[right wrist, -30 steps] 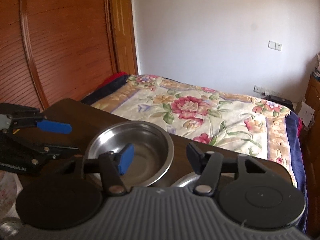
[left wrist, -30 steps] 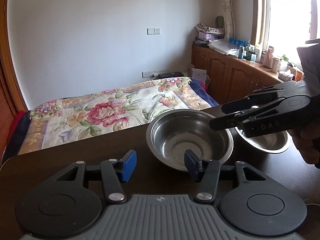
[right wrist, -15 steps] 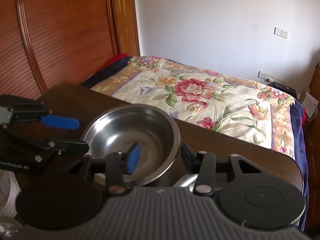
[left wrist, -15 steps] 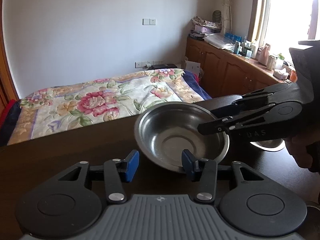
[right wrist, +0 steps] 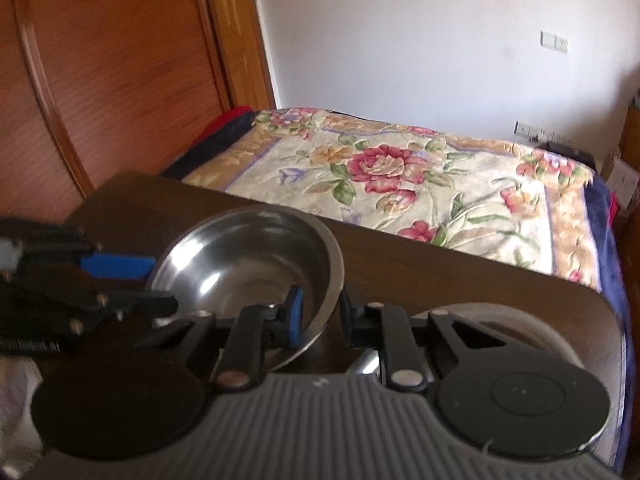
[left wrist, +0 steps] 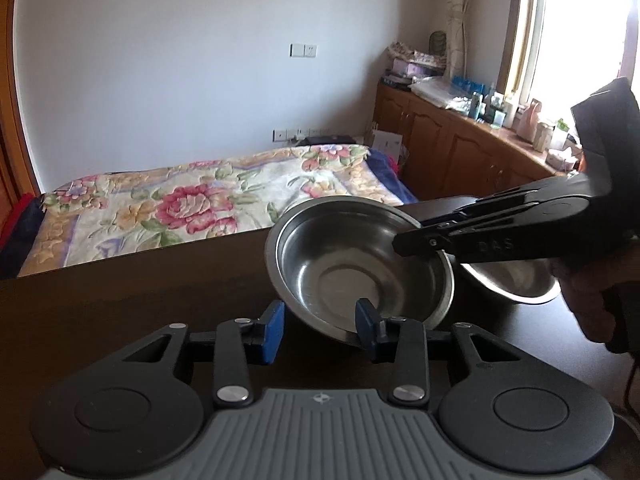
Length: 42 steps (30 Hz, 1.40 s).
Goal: Organize plates and bowls
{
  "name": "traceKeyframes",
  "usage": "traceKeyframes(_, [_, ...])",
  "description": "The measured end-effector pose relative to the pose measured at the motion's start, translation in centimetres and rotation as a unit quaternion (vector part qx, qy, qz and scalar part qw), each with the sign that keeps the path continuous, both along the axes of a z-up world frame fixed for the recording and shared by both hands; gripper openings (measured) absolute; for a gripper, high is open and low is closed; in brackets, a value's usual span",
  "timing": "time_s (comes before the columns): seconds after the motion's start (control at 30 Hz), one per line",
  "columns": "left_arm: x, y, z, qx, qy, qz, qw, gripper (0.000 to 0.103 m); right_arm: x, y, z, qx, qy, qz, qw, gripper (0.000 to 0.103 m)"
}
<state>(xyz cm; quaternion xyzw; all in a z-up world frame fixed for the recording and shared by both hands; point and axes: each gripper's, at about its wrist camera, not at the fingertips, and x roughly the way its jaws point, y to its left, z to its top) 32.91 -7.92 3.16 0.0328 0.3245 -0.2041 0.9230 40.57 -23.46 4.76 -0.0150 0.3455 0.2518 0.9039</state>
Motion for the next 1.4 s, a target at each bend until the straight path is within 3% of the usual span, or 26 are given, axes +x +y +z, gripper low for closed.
traceKeyframes(0.43, [-5.0,-0.3,3.3,-0.016,-0.058,-0.019,0.9980,0.068,-2.5,-1.4,2.4,0.022,-0.036,-0.022,0.999,0.015])
traceKeyframes(0.83, [-11.7,-0.7,5.8,-0.022,-0.093,-0.043,0.9945,0.068,-8.5,-2.9,5.4,0.020,-0.077,-0.039,0.996,0.014])
traceKeyframes(1.4, [-22.2,0.0,2.8,-0.039,-0.088,-0.067,0.9931,0.068,-18.2,-3.3,2.9,0.030,-0.075,-0.055,0.995,0.014])
